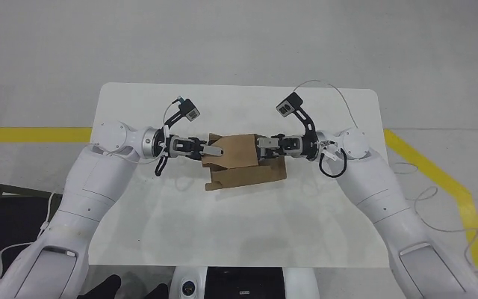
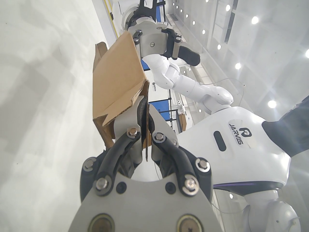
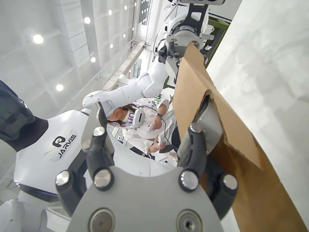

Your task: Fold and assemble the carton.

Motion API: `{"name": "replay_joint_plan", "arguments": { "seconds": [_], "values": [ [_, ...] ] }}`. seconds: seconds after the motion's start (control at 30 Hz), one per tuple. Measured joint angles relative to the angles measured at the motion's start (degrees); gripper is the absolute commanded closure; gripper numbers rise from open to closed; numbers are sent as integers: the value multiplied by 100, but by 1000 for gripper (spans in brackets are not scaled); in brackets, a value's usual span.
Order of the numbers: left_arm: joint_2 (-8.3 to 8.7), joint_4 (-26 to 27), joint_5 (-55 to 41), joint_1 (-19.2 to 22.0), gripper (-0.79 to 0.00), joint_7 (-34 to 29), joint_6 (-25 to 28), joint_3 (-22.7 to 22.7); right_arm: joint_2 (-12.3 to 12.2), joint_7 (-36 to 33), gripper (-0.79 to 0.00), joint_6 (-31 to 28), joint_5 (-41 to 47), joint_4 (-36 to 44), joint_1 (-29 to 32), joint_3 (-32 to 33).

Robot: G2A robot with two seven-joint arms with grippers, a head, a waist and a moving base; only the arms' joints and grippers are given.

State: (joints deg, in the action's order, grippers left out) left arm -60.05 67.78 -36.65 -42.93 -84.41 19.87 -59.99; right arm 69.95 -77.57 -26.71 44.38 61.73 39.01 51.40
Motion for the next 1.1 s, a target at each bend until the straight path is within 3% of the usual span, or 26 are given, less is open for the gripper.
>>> {"name": "replay_joint_plan", "arguments": {
  "seconds": [0.2, 0.5, 0.77, 0.93, 1.1],
  "values": [
    [-7, -22, 18, 6, 0, 1, 1, 0, 86, 20, -462, -20, 138, -144, -44, -66],
    [-17, -7, 32, 9, 0, -14, -15, 3, 149, -58, -363, 59, -152, -310, -139, -146],
    [-16, 36, 17, -16, -28, -29, -30, -14, 206, -20, -200, 145, -580, -411, -290, -251],
    [-9, 60, 22, -36, -68, -39, -39, -39, 238, -4, 0, 156, -655, -458, -303, -272],
    [-2, 77, 27, -56, -197, -46, -47, -63, 256, -10, 0, 164, -702, -486, -302, -253]
  ]
}}
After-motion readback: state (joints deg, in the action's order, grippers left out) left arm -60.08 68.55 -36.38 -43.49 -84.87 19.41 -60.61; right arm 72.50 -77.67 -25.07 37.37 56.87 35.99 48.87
